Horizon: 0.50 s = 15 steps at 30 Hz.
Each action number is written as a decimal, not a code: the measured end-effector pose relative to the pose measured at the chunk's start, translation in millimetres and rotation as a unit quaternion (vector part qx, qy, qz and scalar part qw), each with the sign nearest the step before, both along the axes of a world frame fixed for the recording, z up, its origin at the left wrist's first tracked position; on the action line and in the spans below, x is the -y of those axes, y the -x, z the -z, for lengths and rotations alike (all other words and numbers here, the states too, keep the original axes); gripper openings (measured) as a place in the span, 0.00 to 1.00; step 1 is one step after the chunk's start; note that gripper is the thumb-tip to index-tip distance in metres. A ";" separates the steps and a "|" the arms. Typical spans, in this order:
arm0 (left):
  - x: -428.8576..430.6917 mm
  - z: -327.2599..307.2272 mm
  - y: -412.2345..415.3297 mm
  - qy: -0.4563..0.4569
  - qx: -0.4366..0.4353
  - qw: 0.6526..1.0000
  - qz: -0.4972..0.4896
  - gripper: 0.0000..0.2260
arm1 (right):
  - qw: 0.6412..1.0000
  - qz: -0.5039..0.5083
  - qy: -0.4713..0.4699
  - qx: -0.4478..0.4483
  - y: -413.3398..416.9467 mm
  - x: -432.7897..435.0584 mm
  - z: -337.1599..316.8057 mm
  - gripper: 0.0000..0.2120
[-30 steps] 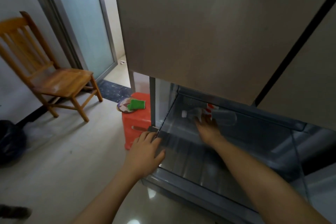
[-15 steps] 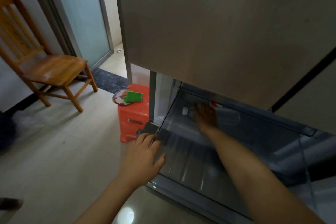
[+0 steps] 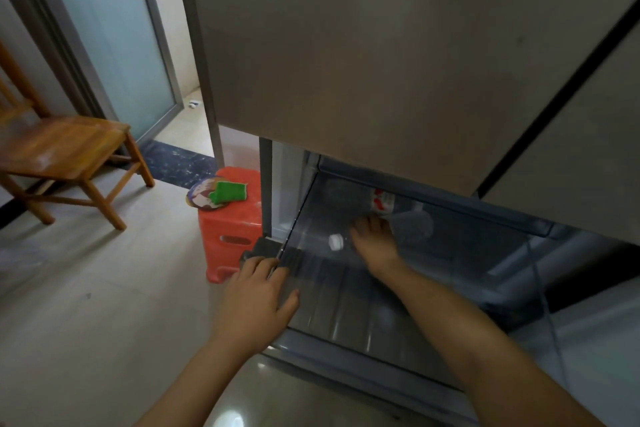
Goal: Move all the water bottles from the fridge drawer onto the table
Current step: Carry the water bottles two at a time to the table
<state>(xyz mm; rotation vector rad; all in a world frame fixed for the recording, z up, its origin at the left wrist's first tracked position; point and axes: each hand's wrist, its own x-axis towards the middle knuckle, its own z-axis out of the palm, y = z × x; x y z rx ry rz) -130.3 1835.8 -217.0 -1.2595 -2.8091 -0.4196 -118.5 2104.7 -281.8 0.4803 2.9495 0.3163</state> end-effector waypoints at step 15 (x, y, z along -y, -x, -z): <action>-3.9 -13.0 -3.5 0.033 -0.002 0.998 0.062 0.24 | 0.967 0.044 0.109 -0.228 -175.4 31.1 -88.8 0.40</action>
